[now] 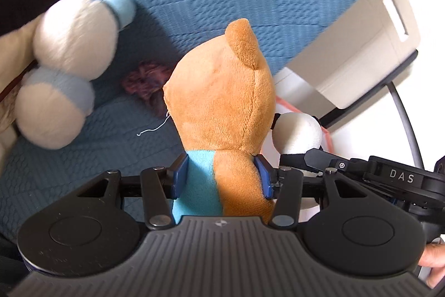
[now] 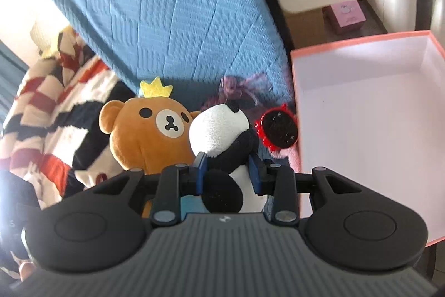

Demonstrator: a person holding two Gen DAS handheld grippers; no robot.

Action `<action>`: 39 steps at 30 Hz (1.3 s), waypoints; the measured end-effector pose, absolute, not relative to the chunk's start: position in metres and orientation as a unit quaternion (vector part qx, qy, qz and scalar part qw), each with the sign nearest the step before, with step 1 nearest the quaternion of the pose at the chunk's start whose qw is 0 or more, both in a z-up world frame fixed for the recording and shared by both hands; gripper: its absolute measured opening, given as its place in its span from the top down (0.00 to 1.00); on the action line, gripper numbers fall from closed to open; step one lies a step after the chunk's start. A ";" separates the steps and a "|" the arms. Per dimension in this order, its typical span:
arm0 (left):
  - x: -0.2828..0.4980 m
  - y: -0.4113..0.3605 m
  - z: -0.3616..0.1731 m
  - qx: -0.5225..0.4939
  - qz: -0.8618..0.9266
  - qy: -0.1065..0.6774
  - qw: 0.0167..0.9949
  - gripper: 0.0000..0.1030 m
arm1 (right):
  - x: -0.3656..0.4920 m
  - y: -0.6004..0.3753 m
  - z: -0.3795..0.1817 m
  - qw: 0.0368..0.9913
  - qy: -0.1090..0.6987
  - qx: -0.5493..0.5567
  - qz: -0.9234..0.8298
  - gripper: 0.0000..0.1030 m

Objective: Organize objects
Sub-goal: 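Lower bear into pink box and open left tool while right tool releases panda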

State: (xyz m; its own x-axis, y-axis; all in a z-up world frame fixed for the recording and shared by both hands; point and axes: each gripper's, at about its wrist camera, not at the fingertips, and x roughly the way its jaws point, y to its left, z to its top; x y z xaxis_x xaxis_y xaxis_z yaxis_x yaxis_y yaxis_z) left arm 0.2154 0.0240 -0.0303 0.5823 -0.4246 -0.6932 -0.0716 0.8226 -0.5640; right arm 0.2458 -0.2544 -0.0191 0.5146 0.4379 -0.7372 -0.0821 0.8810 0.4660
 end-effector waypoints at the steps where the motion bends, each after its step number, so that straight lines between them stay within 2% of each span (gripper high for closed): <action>1: 0.217 0.019 -0.025 -0.277 -0.108 0.445 0.845 0.45 | 0.245 -0.258 -0.015 0.851 0.465 0.190 0.152 0.65; 8: 0.233 -0.024 -0.003 -0.271 -0.131 0.450 0.841 0.45 | 0.244 -0.300 0.008 0.866 0.442 0.191 0.139 0.66; 13: 0.241 -0.057 0.005 -0.259 -0.152 0.455 0.838 0.45 | 0.247 -0.331 0.006 0.873 0.430 0.192 0.125 0.65; 20: 0.256 -0.106 -0.003 -0.236 -0.176 0.471 0.831 0.45 | 0.246 -0.372 -0.022 0.869 0.439 0.206 0.096 0.65; 27: 0.265 -0.144 -0.038 -0.212 -0.187 0.506 0.815 0.45 | 0.246 -0.404 -0.067 0.862 0.456 0.214 0.063 0.65; 39: 0.267 -0.175 -0.072 -0.183 -0.201 0.529 0.804 0.45 | 0.239 -0.431 -0.111 0.857 0.474 0.200 0.025 0.65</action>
State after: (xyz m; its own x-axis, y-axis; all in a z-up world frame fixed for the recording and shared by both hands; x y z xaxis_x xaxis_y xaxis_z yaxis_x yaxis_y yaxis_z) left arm 0.2674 -0.1748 -0.0722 0.3596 -0.5174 -0.7765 0.1300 0.8518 -0.5074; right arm 0.2395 -0.4308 -0.1110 0.5499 0.2325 -0.8022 0.1470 0.9185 0.3670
